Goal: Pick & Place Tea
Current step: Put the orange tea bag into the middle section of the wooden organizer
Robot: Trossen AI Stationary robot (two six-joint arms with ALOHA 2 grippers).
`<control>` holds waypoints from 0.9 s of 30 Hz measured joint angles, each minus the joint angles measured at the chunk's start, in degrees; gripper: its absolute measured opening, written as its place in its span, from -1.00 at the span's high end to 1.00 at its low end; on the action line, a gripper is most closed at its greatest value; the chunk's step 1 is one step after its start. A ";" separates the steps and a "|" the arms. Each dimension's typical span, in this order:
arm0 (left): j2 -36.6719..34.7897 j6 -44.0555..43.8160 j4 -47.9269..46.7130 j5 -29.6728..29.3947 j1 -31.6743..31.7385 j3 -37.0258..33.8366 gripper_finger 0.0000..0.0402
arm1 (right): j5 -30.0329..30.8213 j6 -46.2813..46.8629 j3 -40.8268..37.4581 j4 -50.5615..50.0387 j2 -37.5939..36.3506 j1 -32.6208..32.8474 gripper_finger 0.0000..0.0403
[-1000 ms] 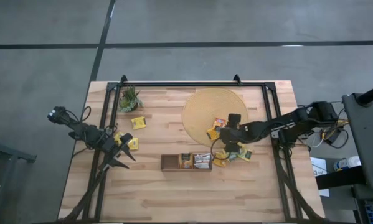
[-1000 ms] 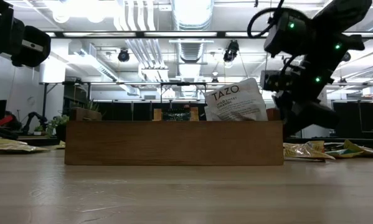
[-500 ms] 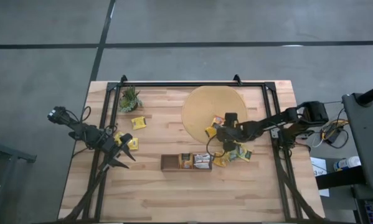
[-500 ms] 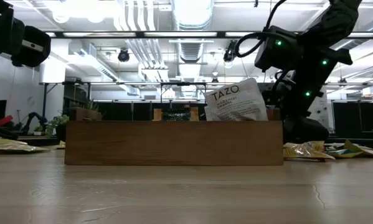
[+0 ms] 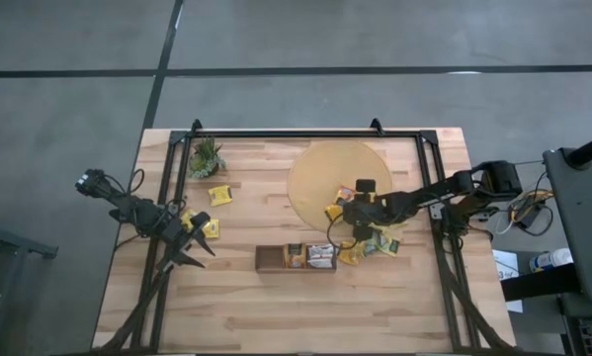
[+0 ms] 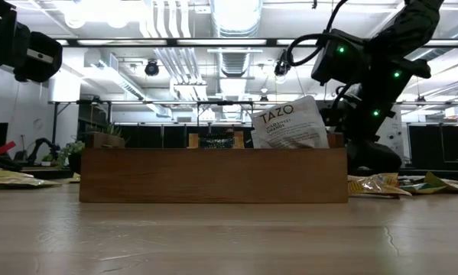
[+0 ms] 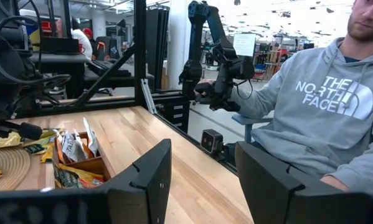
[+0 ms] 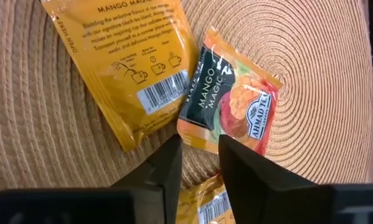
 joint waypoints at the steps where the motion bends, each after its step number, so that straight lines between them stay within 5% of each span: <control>1: 0.00 -0.01 0.01 0.00 0.01 0.00 0.15 | 0.03 -0.02 0.00 0.14 0.00 0.00 0.50; 11: 0.00 -0.02 -0.02 0.00 0.02 0.00 0.15 | 0.06 -2.94 -0.03 3.47 0.00 0.02 0.59; 20: 0.00 0.00 -0.03 0.00 0.01 0.00 0.15 | 0.04 -4.06 -0.11 3.60 0.00 -0.31 0.93; 27: 0.00 -0.02 -0.04 0.00 0.01 0.00 0.15 | 0.12 -2.50 0.11 3.60 -0.32 -0.31 0.96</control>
